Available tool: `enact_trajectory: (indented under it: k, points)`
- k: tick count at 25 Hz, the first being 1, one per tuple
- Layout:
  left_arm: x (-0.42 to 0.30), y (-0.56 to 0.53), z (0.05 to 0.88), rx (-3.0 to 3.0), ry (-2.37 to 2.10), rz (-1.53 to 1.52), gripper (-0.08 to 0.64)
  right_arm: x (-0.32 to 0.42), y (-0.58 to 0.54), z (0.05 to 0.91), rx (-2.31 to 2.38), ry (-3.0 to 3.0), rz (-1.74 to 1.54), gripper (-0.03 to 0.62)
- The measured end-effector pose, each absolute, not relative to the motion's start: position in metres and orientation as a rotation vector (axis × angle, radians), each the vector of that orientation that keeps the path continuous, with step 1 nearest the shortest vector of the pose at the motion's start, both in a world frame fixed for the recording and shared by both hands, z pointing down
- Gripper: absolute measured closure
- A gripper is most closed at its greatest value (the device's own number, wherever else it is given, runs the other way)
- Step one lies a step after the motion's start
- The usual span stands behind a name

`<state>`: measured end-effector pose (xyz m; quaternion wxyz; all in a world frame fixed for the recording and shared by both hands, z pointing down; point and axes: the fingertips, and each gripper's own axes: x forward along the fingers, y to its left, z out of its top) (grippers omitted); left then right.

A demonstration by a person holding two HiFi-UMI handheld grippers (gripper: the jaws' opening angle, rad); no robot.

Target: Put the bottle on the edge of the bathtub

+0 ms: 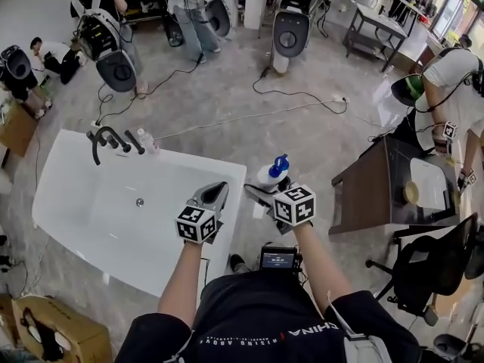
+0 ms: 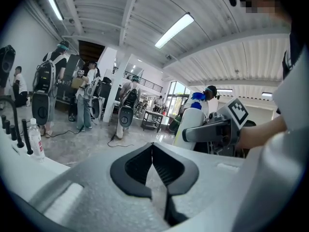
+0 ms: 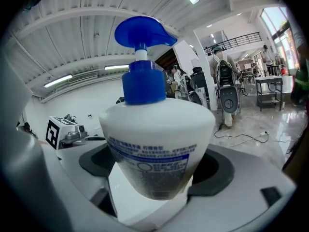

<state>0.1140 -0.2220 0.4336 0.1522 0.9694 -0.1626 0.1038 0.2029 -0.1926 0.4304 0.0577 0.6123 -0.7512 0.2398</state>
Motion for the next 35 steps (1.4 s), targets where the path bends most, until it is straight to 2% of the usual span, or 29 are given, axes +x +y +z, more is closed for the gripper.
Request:
enact_trajectory:
  k: [11, 16, 19, 26, 35]
  points:
    - [0.126, -0.239, 0.434, 2.785, -0.498, 0.298, 0.551, 0.212, -0.222, 0.433, 1.793, -2.319, 0.714, 0.117]
    - [0.12, -0.245, 0.435, 2.724, -0.525, 0.196, 0.551, 0.208, -0.236, 0.445, 1.694, -2.344, 0.72, 0.117]
    - [0.114, -0.255, 0.448, 2.724, -0.585, 0.275, 0.551, 0.204, -0.251, 0.457, 1.606, -2.35, 0.715, 0.117]
    - [0.088, -0.304, 0.474, 2.72, -0.934, 0.469, 0.551, 0.193, -0.301, 0.497, 1.411, -2.387, 0.67, 0.117]
    - [0.068, -0.372, 0.534, 2.536, -1.192, 0.423, 0.551, 0.169, -0.393, 0.588, 1.212, -2.381, 0.512, 0.117]
